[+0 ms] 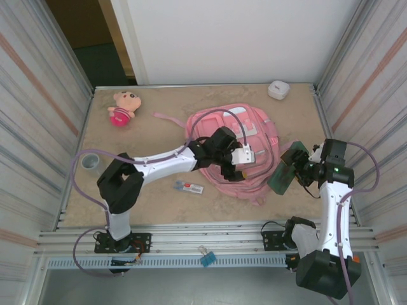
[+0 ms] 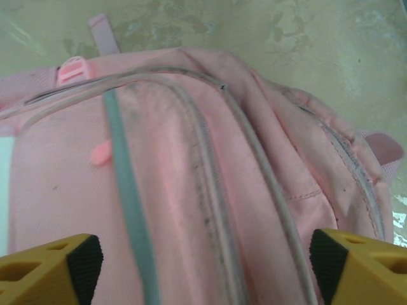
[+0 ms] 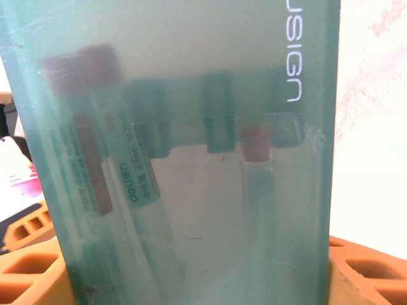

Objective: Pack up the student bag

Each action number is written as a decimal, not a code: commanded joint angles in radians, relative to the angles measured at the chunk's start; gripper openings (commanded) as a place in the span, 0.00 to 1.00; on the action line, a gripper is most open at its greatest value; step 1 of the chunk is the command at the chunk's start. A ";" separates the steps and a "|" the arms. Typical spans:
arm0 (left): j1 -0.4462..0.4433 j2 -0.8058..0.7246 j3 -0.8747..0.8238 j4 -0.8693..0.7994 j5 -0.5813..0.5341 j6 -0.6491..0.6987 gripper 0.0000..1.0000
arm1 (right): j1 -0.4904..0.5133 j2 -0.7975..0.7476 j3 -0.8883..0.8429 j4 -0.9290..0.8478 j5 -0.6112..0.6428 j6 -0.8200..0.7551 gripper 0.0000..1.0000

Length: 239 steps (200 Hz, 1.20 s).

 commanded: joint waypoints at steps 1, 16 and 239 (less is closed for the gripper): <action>-0.015 0.068 0.017 0.051 -0.127 -0.005 0.90 | 0.010 -0.003 0.000 0.024 -0.028 0.020 0.50; -0.014 0.114 0.045 0.052 -0.218 -0.017 0.85 | 0.010 -0.005 0.005 0.022 -0.028 0.019 0.50; 0.150 -0.187 0.049 0.273 -0.002 -0.423 0.00 | 0.447 0.463 -0.068 0.824 0.043 0.602 0.78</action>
